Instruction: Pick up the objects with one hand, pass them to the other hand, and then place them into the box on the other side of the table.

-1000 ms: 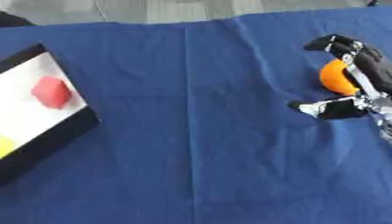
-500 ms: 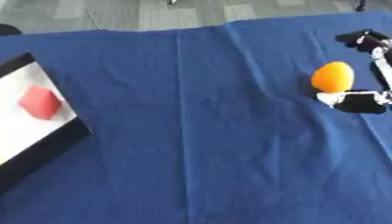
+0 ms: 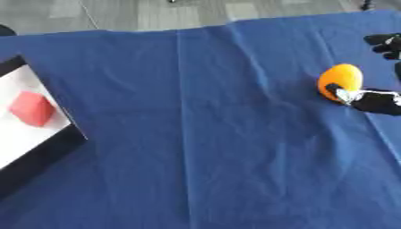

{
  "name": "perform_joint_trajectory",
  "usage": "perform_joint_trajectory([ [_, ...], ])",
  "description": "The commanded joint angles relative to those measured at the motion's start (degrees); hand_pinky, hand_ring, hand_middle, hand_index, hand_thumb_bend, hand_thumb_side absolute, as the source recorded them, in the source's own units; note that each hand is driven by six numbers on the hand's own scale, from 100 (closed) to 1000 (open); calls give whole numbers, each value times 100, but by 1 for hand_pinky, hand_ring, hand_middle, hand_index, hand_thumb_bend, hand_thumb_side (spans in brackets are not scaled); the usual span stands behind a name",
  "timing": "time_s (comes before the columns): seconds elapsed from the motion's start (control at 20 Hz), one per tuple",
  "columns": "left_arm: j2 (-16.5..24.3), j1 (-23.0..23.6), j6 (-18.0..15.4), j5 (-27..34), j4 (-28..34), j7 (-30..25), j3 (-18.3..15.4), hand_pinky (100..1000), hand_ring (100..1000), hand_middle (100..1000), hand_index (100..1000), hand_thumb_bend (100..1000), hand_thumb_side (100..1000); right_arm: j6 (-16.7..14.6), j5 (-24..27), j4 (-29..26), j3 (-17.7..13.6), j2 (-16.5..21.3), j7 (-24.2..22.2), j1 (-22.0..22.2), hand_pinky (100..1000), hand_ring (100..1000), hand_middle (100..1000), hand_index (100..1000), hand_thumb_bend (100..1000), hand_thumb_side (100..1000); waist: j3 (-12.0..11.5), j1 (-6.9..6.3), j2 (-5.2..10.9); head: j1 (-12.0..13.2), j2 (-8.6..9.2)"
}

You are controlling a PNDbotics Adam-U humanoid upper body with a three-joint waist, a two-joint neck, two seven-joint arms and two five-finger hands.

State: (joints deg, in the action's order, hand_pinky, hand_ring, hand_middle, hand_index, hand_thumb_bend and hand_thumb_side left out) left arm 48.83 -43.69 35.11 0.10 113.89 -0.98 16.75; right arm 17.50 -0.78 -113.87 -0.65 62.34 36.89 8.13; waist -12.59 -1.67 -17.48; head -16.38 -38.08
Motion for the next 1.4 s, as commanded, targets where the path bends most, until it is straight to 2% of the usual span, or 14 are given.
perform_joint_trajectory([
  [0.05,119,-117,-136,7,70,37,-104,874,712,625,746,100,368,295,146,-72,-162,125,77,34,762,769,745,816,664,232,-49,48,-6,-96,166],
  [0.35,107,-151,-269,-68,70,27,-87,874,714,627,746,100,363,721,479,-72,-251,-2,235,113,752,768,747,822,706,230,-223,68,-155,-226,339],
  [0.5,95,-150,-287,-85,70,36,-94,874,715,627,745,100,363,839,653,-72,-281,-47,308,128,754,767,746,821,705,231,-274,70,-216,-268,405],
  [0.6,95,-132,-291,-104,70,46,-94,873,716,628,745,100,361,927,666,-72,-311,-65,406,140,758,767,746,820,701,231,-291,64,-253,-270,427],
  [0.65,96,-119,-291,-115,70,49,-92,873,716,628,745,100,360,983,657,-72,-332,-72,485,142,758,766,747,819,647,235,-295,60,-269,-275,428],
  [0.7,98,-105,-289,-122,70,53,-90,873,717,629,745,100,360,1039,665,-72,-351,-81,581,143,756,765,744,818,695,230,-296,56,-281,-279,424],
  [0.8,102,-66,-278,-152,70,60,-86,873,717,630,745,100,361,1111,738,-72,-400,-87,819,142,751,762,742,817,691,229,-285,47,-301,-270,394],
  [1.05,120,1,-257,-207,70,59,-78,873,718,631,744,100,356,1189,1170,-72,-529,-66,1411,195,739,757,738,816,682,230,-227,23,-297,-232,329],
  [1.4,152,94,-218,-258,70,49,-75,873,719,632,744,100,357,1015,1377,-72,-862,-14,1507,223,726,745,727,808,673,232,-144,0,-264,-199,291],
])
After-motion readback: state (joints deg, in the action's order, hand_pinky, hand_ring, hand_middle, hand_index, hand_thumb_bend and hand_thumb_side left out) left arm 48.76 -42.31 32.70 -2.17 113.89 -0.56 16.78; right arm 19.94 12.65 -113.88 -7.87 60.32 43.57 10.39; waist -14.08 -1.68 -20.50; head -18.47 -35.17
